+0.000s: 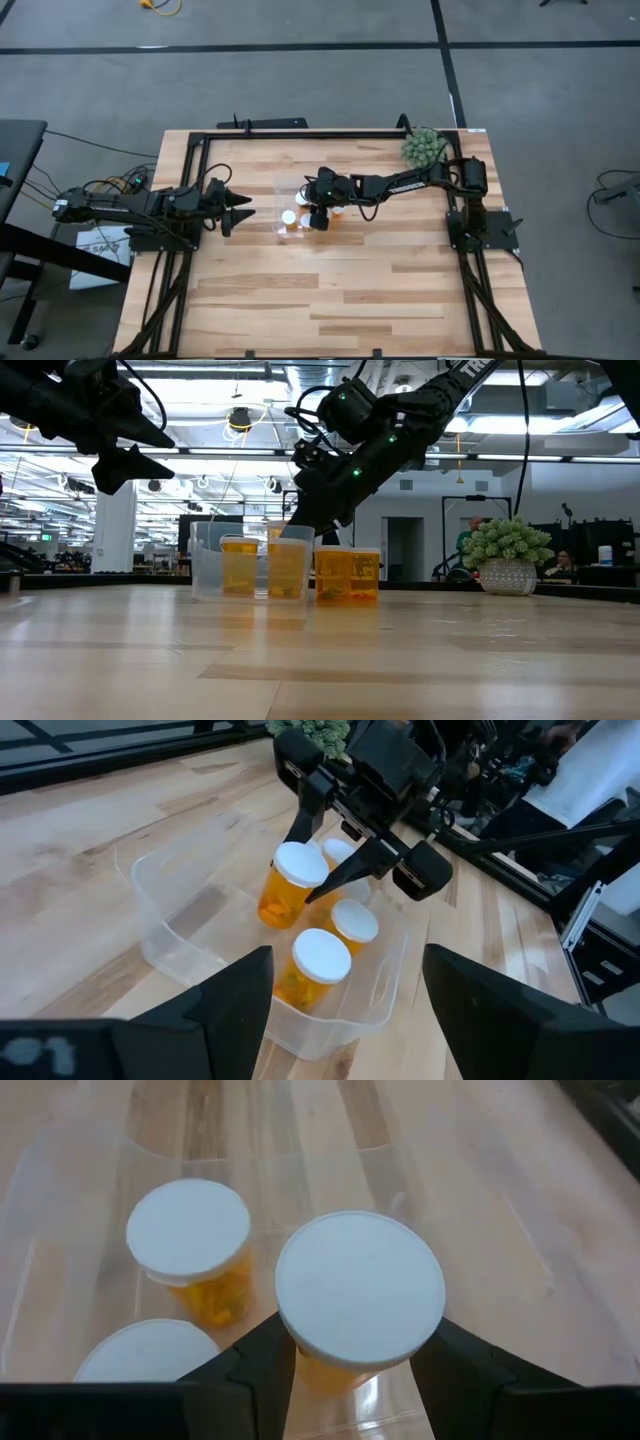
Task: Pick and place pill bottles into a basket
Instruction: Put the orange pill bottle into the transparent container
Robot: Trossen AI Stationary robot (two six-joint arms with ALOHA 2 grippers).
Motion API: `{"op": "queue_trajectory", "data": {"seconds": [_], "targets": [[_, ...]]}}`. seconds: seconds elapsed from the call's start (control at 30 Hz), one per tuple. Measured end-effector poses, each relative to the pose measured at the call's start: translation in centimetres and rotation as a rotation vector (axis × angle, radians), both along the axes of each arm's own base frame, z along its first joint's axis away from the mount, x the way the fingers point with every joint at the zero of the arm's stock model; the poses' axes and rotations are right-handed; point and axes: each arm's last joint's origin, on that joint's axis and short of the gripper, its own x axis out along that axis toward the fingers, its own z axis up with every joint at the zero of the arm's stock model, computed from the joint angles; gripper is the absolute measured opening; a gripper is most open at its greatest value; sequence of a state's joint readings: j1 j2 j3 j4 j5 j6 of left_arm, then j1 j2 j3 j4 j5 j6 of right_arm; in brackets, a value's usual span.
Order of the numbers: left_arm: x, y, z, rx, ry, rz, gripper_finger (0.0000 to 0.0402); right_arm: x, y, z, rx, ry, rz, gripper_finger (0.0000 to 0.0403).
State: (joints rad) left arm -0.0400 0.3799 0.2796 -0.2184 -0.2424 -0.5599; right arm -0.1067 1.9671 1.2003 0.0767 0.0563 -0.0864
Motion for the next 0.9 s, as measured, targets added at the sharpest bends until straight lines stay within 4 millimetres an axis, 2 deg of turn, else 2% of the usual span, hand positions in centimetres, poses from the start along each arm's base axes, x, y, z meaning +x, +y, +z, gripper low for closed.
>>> {"op": "queue_trajectory", "data": {"seconds": [0.2, 0.6, 0.9], "targets": [[0.00, 0.00, -0.01, -0.001, 0.000, 0.000, 0.0247, -0.03, 0.15, -0.05, 0.019, 0.006, 0.024, 0.0175], [0.00, 0.00, 0.00, 0.000, 0.000, -0.001, 0.0247, -0.07, 0.15, -0.10, 0.008, 0.016, 0.036, 0.0237], [0.00, 0.00, -0.01, 0.000, 0.001, -0.001, 0.0247, -0.11, 0.17, -0.34, -0.025, 0.032, 0.068, 0.0244]]}}
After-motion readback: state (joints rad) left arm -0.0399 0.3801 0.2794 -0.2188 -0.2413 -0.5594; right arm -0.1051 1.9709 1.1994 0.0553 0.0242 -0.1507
